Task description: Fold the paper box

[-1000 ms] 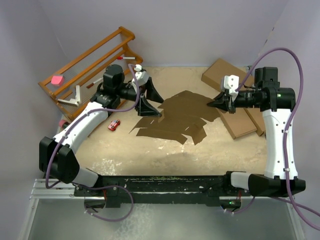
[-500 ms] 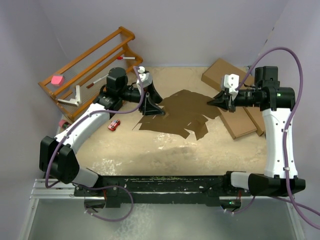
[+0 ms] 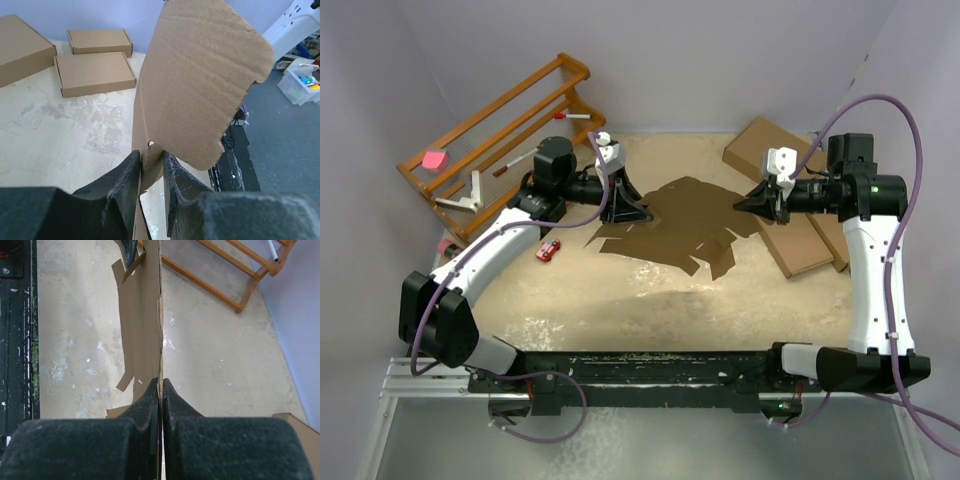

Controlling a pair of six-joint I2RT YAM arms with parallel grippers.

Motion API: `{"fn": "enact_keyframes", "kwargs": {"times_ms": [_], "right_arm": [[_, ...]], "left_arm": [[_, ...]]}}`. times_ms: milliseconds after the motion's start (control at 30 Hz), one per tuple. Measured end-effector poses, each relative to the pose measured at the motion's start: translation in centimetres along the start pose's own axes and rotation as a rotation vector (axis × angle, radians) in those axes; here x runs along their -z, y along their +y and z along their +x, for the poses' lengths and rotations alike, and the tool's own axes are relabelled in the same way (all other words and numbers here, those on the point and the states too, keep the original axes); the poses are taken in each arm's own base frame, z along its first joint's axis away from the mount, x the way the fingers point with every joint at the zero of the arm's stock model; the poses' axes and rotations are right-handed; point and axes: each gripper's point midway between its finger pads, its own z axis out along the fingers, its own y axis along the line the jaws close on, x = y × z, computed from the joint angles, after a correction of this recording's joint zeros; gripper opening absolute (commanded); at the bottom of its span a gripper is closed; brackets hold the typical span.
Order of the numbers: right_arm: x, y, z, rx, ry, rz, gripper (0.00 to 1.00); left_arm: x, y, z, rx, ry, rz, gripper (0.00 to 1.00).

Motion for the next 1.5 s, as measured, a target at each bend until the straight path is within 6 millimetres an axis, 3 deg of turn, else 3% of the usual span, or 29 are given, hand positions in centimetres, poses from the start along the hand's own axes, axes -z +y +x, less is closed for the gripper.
{"fn": "enact_keyframes", "kwargs": {"times_ms": [133,467,567,667,933,1033,1200,1267,1333,1400,1500], "right_arm": [[-0.1,0.0,0.1,-0.006,0.000,0.001,0.00],[-0.2,0.2,0.1,-0.029,-0.008,-0.004,0.00],[-0.2,0.3,0.0,-0.036,-0.015,-0.007,0.00],[-0.2,0.3,-0.1,-0.042,-0.024,-0.010,0.00],[-0.2,0.2,-0.3,-0.050,-0.033,-0.006,0.00],[-0.3,0.3,-0.1,-0.069,-0.032,-0.007,0.00],[-0.4,0.0,0.0,-0.088,-0.036,0.001,0.00],[-0.4,0.0,-0.1,-0.090,-0.037,0.003,0.00],[-0.4,0.1,-0.1,-0.094,-0.035,0.006,0.00],[-0.3,0.2,-0.3,-0.096,-0.035,0.010,0.00],[-0.1,0.4,-0.5,-0.101,-0.035,0.013,0.00]], "left_arm": [[-0.1,0.2,0.0,0.001,-0.010,-0.009,0.42],[-0.5,0.3,0.0,-0.006,-0.026,-0.018,0.37],[-0.7,0.3,0.3,-0.003,-0.030,-0.019,0.30],[-0.8,0.4,0.6,0.006,-0.035,-0.022,0.06],[-1.0,0.7,0.7,0.000,-0.050,-0.035,0.04],[-1.0,0.8,0.9,-0.002,-0.052,-0.045,0.18],[-0.5,1.6,0.5,0.004,-0.062,-0.118,0.32],[0.3,2.0,0.1,0.024,-0.068,-0.174,0.44],[2.3,2.7,-0.9,0.057,-0.091,-0.257,0.55],[5.7,3.7,-2.7,0.076,-0.142,-0.381,0.67],[11.4,4.0,-5.5,0.070,-0.236,-0.589,0.71]]}}
